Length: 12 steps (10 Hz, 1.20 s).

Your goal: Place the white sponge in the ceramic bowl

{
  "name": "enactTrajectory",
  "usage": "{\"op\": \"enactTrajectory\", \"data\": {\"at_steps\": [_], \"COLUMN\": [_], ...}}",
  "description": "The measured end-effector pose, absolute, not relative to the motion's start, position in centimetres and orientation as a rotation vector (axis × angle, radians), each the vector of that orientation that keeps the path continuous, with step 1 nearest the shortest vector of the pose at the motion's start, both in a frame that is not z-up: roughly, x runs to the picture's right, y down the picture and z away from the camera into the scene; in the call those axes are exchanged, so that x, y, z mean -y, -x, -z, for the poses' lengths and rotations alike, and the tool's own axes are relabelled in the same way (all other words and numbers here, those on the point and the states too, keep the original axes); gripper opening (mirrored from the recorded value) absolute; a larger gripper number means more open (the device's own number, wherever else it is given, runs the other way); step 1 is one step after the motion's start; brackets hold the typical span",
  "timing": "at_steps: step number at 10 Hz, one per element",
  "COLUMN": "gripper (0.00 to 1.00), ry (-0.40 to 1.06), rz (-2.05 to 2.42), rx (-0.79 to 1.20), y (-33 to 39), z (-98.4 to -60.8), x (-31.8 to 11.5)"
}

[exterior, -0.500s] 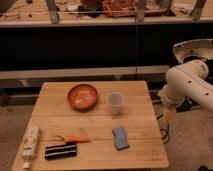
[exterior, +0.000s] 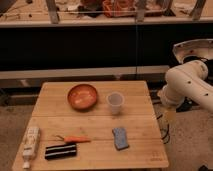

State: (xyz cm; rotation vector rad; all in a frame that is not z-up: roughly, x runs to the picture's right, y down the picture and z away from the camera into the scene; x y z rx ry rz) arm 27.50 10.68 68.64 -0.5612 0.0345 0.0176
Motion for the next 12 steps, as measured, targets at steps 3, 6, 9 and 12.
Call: {"op": "enactTrajectory", "data": {"at_steps": [3, 6, 9, 12], "gripper": [0.8, 0.8, 0.8, 0.8], "ry": [0.544, 0.535, 0.524, 0.514], "rz": [0.051, 0.103, 0.166, 0.202], "rx": [-0.009, 0.023, 0.083, 0.118], "y": [-23.1, -21.5, -18.6, -17.9], "z": [-69.2, -69.7, -70.5, -70.9], "x": [-11.1, -12.0, -13.1, -13.7]}}
